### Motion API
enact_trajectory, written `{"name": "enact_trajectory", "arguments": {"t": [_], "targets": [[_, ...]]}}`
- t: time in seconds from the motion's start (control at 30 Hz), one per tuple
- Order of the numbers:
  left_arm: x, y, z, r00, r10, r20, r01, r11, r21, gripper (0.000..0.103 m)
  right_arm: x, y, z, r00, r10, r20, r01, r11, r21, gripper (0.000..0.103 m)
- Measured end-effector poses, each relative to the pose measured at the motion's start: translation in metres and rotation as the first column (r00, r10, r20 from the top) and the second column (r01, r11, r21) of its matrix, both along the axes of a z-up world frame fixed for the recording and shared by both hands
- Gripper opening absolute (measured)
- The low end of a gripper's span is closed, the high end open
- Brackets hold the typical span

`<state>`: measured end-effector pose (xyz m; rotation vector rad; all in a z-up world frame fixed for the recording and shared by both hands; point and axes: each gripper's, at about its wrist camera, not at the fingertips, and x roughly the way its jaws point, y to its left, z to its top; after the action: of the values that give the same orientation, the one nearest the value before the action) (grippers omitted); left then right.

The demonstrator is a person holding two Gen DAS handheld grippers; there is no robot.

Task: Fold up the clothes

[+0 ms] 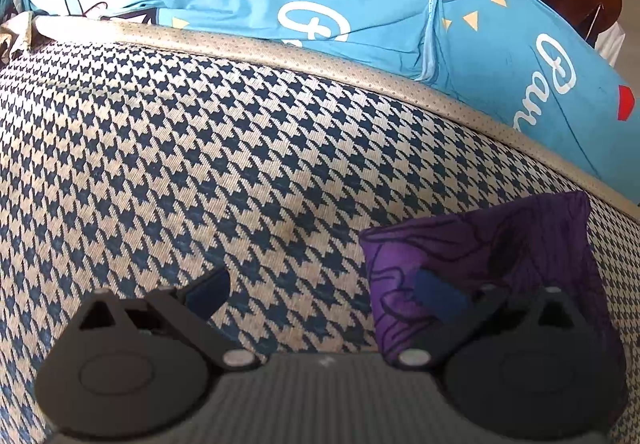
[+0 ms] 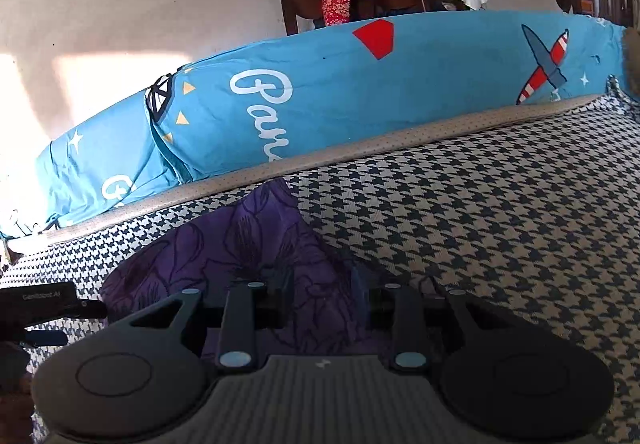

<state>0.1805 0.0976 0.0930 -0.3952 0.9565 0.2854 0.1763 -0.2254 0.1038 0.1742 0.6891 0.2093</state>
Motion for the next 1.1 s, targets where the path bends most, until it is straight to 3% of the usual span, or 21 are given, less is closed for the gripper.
{"name": "enact_trajectory", "arguments": {"t": [0.13, 0.3, 0.5, 0.63, 0.8, 0.93, 1.1], "targets": [[0.001, -0.007, 0.003, 0.999, -0.028, 0.017, 0.027, 0.999, 0.032, 0.103, -0.025, -0.011, 0.004, 0.999, -0.018, -0.029, 0.019, 0.999, 0.026, 0.032], [0.004, -0.005, -0.002, 1.0, -0.027, 0.001, 0.027, 0.999, 0.025, 0.103, -0.048, -0.01, -0.002, 0.996, 0.035, -0.086, -0.027, 0.995, 0.1, 0.032], [0.007, -0.004, -0.01, 0.999, -0.03, -0.021, 0.031, 0.999, 0.016, 0.103, -0.061, 0.027, -0.017, 0.974, 0.182, -0.133, -0.184, 0.983, -0.001, 0.038], [0.008, -0.004, -0.014, 0.999, -0.033, -0.036, 0.033, 0.999, 0.01, 0.103, -0.054, 0.037, -0.033, 0.969, 0.15, -0.196, -0.168, 0.983, -0.076, 0.041], [0.01, -0.003, -0.02, 0.998, -0.036, -0.055, 0.036, 0.999, 0.003, 0.103, -0.048, 0.031, -0.036, 0.971, 0.109, -0.213, -0.123, 0.991, -0.053, 0.049], [0.012, -0.005, -0.023, 0.997, -0.035, -0.063, 0.036, 0.999, 0.005, 0.103, -0.044, 0.026, -0.039, 0.969, 0.079, -0.234, -0.095, 0.994, -0.055, 0.065], [0.011, -0.008, -0.021, 0.997, -0.036, -0.064, 0.036, 0.999, 0.013, 0.103, -0.048, 0.024, -0.035, 0.973, 0.078, -0.216, -0.095, 0.993, -0.07, 0.067]]}}
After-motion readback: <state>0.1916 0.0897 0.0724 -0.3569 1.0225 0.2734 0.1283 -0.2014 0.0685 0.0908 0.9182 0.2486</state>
